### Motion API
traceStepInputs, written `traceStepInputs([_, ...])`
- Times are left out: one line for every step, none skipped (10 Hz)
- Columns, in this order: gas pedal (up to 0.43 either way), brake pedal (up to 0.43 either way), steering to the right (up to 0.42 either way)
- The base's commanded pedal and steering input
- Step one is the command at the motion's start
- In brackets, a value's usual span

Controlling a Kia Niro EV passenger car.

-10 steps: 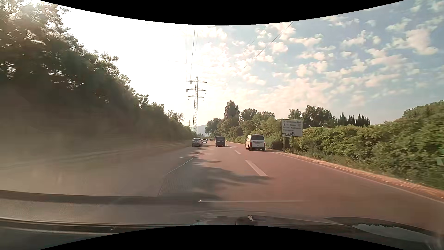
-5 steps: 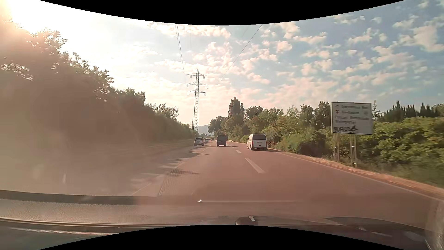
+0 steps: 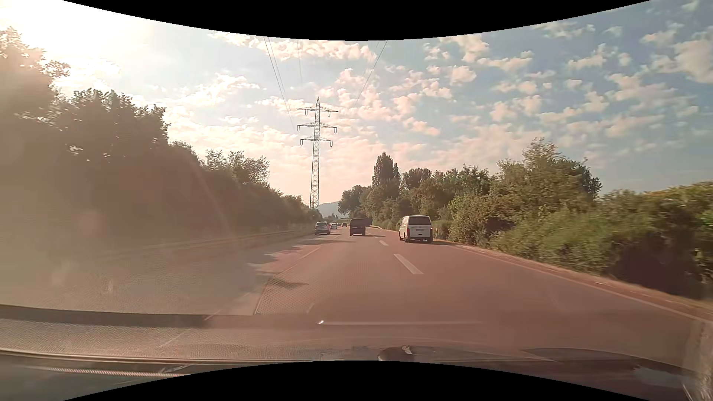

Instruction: Follow the waypoints while adhering to traffic rules and regulations

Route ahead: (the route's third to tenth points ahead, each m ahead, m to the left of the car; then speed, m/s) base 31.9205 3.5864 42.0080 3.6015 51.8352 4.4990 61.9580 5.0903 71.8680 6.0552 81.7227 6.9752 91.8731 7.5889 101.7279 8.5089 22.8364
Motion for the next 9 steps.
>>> traceStepInputs([0.177,0.0,-0.009])
traceStepInputs([0.177,0.0,-0.008])
traceStepInputs([0.177,0.0,-0.008])
traceStepInputs([0.177,0.0,-0.008])
traceStepInputs([0.177,0.0,-0.008])
traceStepInputs([0.177,0.0,-0.008])
traceStepInputs([0.177,0.0,-0.008])
traceStepInputs([0.177,0.0,-0.007])
traceStepInputs([0.177,0.0,-0.005])
